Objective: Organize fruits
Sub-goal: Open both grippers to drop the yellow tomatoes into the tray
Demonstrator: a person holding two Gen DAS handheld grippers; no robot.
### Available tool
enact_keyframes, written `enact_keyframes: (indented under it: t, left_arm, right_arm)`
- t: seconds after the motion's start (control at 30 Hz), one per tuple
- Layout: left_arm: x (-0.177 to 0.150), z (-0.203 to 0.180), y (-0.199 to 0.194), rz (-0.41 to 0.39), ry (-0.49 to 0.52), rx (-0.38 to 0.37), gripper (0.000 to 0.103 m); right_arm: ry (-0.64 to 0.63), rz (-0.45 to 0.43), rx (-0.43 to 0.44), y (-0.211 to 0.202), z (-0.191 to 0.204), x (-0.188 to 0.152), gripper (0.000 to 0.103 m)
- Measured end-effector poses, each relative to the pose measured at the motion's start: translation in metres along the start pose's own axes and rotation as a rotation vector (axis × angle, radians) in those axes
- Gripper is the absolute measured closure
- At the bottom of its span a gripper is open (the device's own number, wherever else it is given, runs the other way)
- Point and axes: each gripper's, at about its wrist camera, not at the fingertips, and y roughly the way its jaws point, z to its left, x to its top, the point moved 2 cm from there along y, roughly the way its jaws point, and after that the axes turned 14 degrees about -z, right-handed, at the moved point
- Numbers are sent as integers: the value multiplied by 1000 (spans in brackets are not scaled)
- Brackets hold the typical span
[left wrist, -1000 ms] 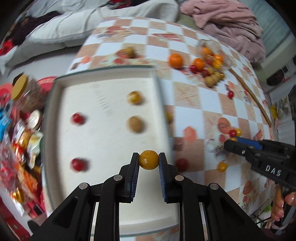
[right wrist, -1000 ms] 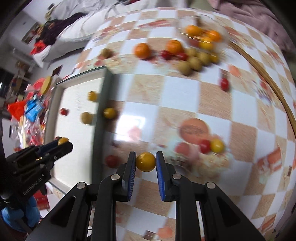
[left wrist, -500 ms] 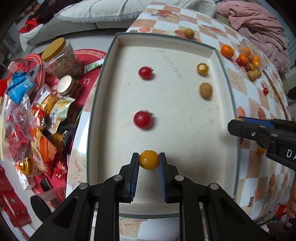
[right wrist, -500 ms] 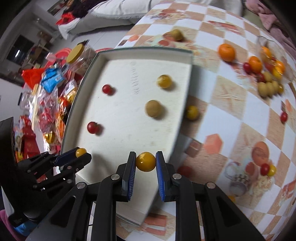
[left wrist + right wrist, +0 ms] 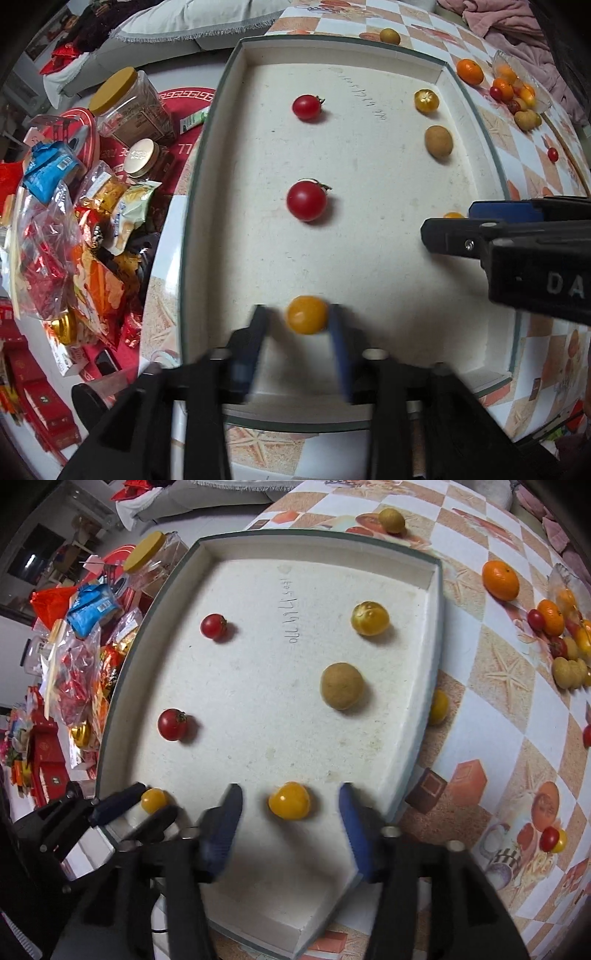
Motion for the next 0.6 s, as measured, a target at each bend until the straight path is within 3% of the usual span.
enact_keyframes:
  t: [0.03,0.23,0.4,0.6]
  left_arm:
    - [0,1,-1,-10,-3,5,28]
    - [0,3,-2,-10,24,12,28]
    - [2,-2,-5,-10,42,9,28]
    - [15,-22,-15,-47,106,-16,28]
  right_arm:
    - [-5,-1,-6,0,1,0,38]
    - [10,-39,-1,-12,2,5,25]
    - [36,-101,-20,-37,-11,9,24]
    - [117,-122,-90,-66,-57,-9,24]
